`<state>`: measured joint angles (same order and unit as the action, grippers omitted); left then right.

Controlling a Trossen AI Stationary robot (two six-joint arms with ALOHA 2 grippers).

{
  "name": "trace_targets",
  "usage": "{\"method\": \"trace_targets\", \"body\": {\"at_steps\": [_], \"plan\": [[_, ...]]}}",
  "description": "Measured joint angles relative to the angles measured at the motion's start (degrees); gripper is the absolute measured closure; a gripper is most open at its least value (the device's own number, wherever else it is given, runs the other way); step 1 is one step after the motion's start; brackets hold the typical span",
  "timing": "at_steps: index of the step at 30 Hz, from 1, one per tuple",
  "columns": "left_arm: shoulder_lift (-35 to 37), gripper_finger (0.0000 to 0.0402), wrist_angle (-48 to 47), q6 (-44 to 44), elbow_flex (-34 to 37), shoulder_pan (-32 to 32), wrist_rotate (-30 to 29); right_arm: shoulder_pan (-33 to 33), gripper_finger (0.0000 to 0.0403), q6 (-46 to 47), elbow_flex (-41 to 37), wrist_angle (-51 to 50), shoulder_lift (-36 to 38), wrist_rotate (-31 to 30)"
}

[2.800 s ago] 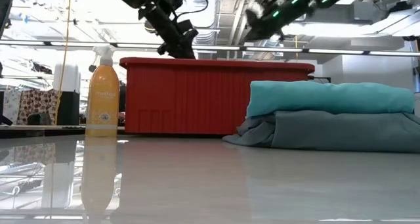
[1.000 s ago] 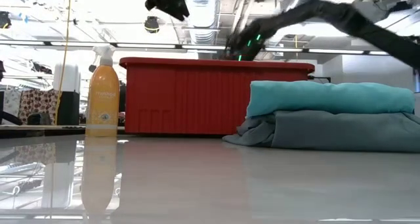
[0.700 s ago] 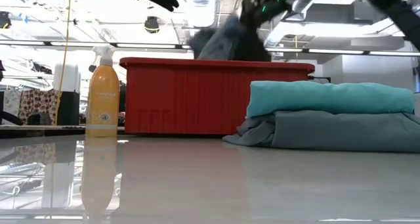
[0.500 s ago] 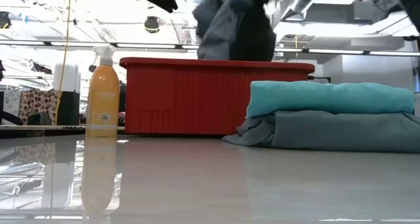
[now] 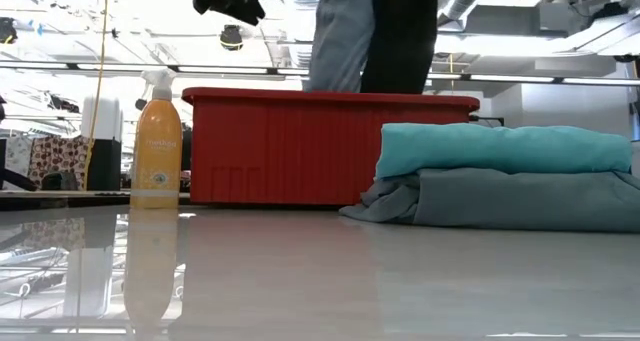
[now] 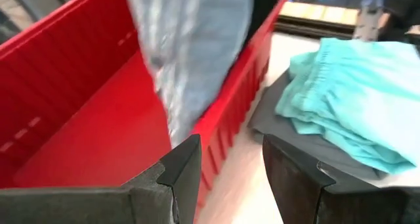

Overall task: Fold Laundry from Bin
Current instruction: Remove the black shirt from the red bin on the table

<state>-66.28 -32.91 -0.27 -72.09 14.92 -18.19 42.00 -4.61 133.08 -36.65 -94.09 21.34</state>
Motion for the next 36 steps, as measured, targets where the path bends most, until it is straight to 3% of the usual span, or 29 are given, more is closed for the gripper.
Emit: {"method": "trace_targets", "body": {"at_steps": [4, 8, 11, 16, 19, 24, 29, 36], "plan": [[2.38, 0.0249, 3.10, 0.87, 3.15, -2.13, -0.04, 0.23, 0.0347, 1.52, -0.16, -0.74, -3.81, -0.54], [4.31, 0.0249, 14.88, 2.26, 9.54, -3.30, -0.28, 0.07, 0.0347, 3.97, -0.16, 0.46, -7.54, -0.29], [3.94, 0.0249, 31.95, 4.25, 16.83, -3.18, 2.39, 0.13, 0.0344, 8.31, -0.16, 0.42, -10.04, -0.16], [-6.05, 0.0249, 64.04, 14.72, 25.61, -3.13, 13.83, 0.13, 0.0341, 12.17, -0.18, 0.34, -12.12, 0.94], [-13.97, 0.0248, 73.56, 24.17, 23.89, -3.07, 11.31, 0.11, 0.0341, 13.27, -0.16, 0.39, -12.13, 1.38], [-26.15, 0.0232, 71.84, 34.85, 13.17, -1.81, 2.59, 0.00, 0.0340, 13.69, -0.14, -0.07, -11.30, 3.90], [-33.23, 0.0186, 67.90, 41.48, 2.25, -1.20, -7.13, 0.25, 0.0339, 10.22, -0.07, -3.66, -9.41, 4.57], [-39.47, 0.0118, 64.87, 45.37, -6.46, -1.32, -8.89, 1.35, 0.0338, 8.39, -0.09, -6.77, -9.11, 5.29]]}}
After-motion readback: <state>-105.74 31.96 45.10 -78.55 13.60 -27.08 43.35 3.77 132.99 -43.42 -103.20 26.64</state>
